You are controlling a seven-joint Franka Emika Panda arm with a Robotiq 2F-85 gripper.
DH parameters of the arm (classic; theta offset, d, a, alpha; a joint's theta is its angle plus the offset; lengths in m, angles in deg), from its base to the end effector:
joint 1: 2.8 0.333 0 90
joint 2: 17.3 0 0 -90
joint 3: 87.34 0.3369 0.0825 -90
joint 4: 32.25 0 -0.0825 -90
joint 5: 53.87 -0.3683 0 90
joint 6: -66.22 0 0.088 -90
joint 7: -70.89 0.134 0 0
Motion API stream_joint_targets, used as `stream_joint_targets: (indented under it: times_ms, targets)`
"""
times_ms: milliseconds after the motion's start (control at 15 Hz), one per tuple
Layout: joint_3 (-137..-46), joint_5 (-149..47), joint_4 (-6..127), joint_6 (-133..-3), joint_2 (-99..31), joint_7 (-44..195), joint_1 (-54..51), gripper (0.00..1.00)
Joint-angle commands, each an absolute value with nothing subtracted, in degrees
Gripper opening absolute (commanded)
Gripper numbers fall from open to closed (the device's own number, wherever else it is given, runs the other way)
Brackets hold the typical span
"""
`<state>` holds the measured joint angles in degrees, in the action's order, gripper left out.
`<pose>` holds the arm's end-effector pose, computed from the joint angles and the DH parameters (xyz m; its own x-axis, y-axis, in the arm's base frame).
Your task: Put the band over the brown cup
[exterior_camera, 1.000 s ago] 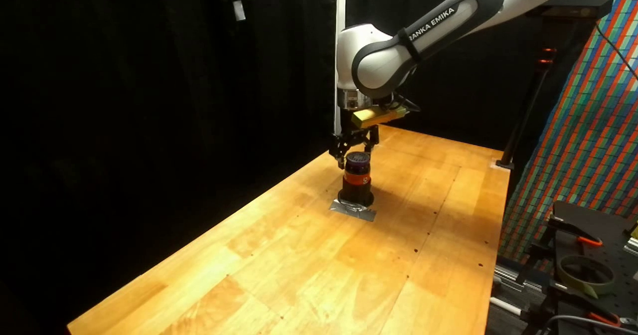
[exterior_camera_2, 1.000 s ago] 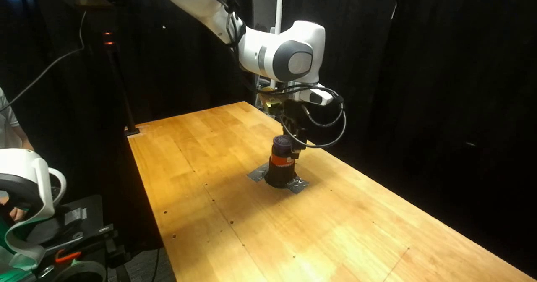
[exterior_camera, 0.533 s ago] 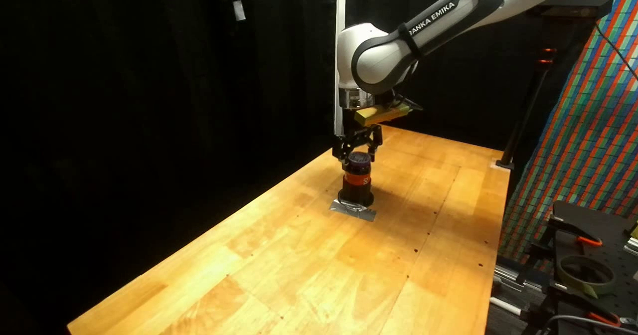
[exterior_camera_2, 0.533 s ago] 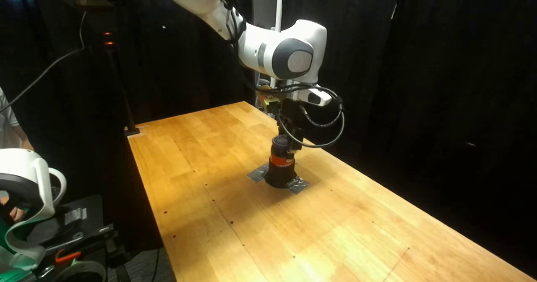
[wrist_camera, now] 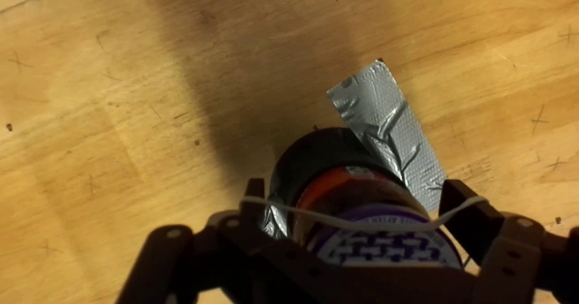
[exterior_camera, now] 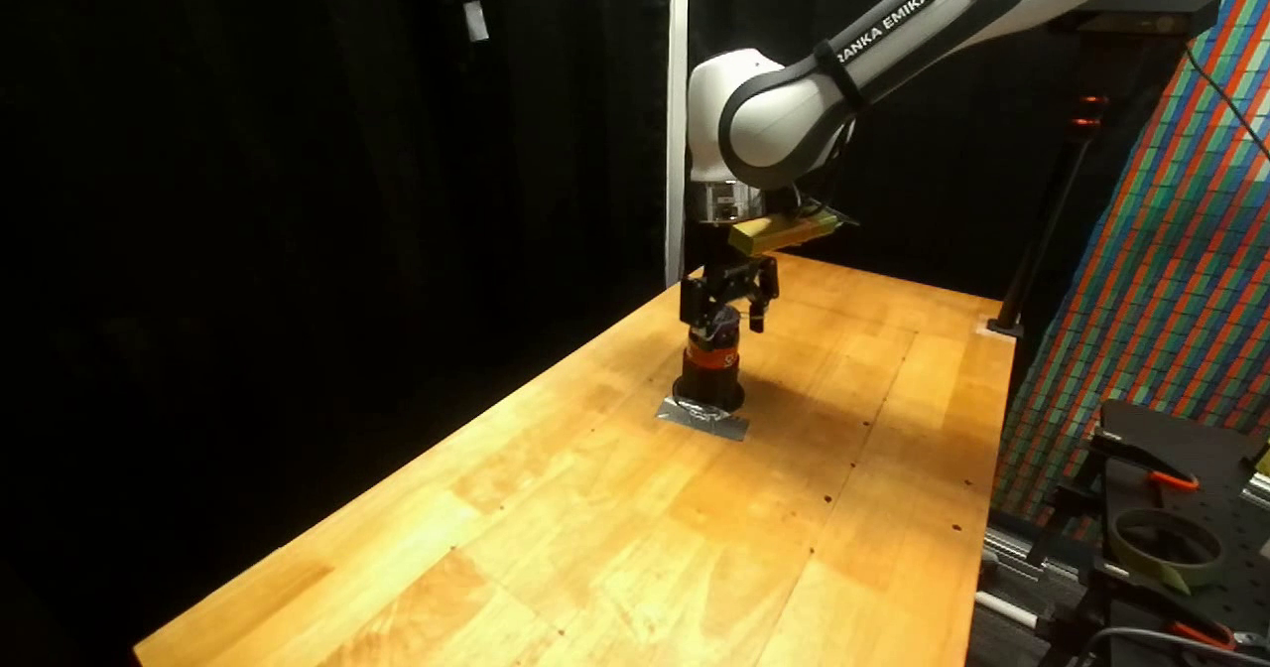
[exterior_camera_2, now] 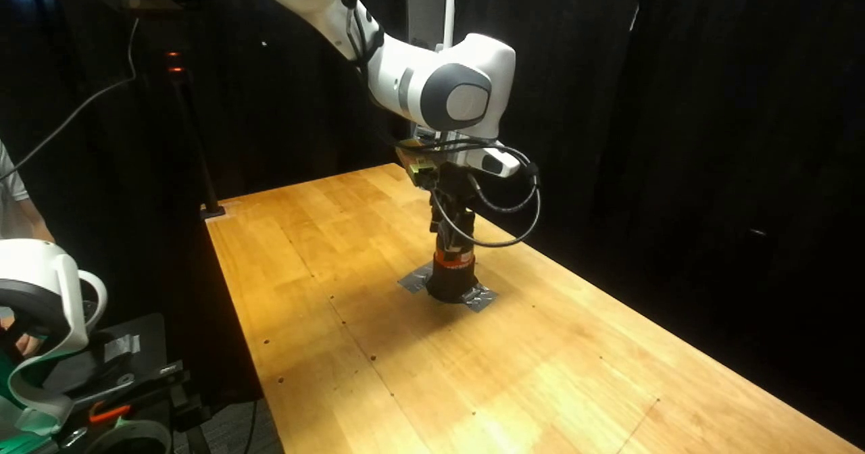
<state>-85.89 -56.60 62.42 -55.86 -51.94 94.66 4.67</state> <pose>0.6588 0.1048 0.2500 0.9490 -0.2841 -0.1364 -0.2863 -0.9581 0.0041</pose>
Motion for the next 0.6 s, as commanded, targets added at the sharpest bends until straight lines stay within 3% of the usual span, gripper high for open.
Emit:
stream_joint_targets:
  times_ms: [0, 133, 267, 533]
  targets:
    - [-85.5, -58.1, 70.9, -60.7, -46.9, 92.7, 5.0, 1.0]
    - [-85.5, -57.6, 74.6, -64.5, -45.1, 92.7, 5.4, 1.0]
    - [-85.7, -57.2, 78.3, -70.0, -43.4, 93.1, 5.9, 0.74]
    - [-85.1, -57.9, 86.5, -80.3, -39.1, 92.2, 6.0, 0.42]
